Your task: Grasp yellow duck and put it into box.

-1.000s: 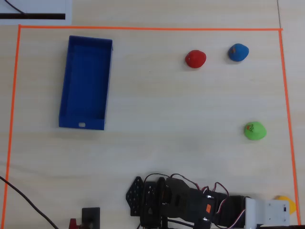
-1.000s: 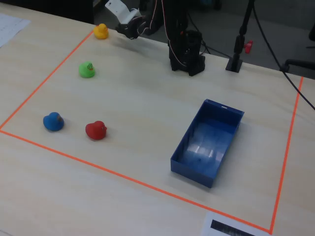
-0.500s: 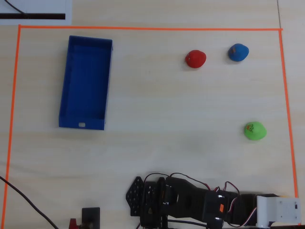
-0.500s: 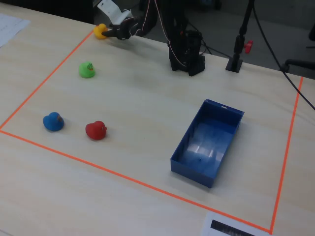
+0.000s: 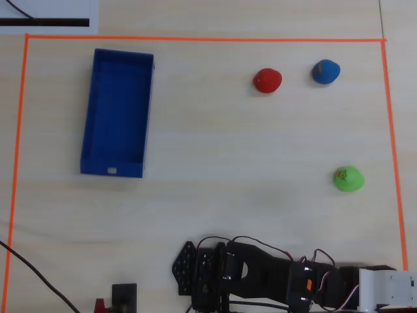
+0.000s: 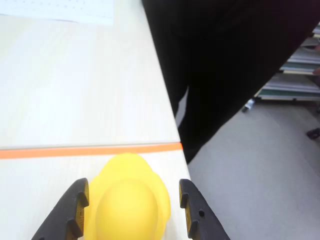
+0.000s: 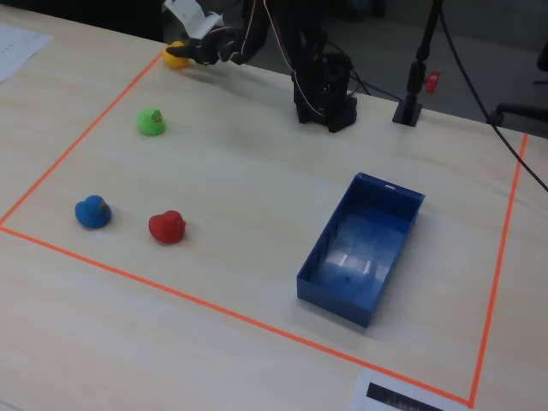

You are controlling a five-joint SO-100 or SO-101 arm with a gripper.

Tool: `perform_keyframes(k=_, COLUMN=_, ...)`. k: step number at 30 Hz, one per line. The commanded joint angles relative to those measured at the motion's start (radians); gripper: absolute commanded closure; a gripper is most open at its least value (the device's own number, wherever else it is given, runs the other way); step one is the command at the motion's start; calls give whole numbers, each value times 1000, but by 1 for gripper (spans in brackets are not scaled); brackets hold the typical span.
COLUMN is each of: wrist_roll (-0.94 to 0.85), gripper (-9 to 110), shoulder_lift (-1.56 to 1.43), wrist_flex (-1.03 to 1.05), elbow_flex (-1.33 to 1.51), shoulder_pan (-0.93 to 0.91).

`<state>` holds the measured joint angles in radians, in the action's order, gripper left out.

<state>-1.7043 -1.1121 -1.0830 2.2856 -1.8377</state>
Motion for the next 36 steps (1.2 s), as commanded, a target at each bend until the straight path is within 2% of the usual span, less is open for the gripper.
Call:
perform_keyframes(k=1, wrist_roll=-6, gripper=77, shoulder_lift=11, wrist_flex=-11, elbow_flex=-69, shoulder_pan=8)
perform_keyframes(k=9, wrist_roll=-15, gripper=78, shoulder_lift=81, wrist_flex=-3, elbow_flex=-153, shoulder_pan=26)
perform_keyframes(k=11, wrist_roll=-55, gripper=84, shoulder_lift=91, wrist_flex=12, elbow_flex=-170, shoulder_pan=38)
perform_keyframes(k=13, wrist_roll=-222, gripper=101, shoulder_lift=95, wrist_flex=48, elbow_flex=-183, shoulder_pan=61)
perform_keyframes(k=15, wrist_roll=-219, gripper=101, shoulder_lift=95, wrist_flex=38, elbow_flex=-192, shoulder_pan=81)
perform_keyframes(k=27, wrist_roll=146, gripper=101, shoulder_lift=-104, wrist_flex=149, elbow_flex=-135, shoulder_pan=170)
perform_keyframes(k=36, wrist_roll=476, gripper=101, shoulder_lift=-538, wrist_flex=614, elbow_flex=-34, shoulder_pan=417)
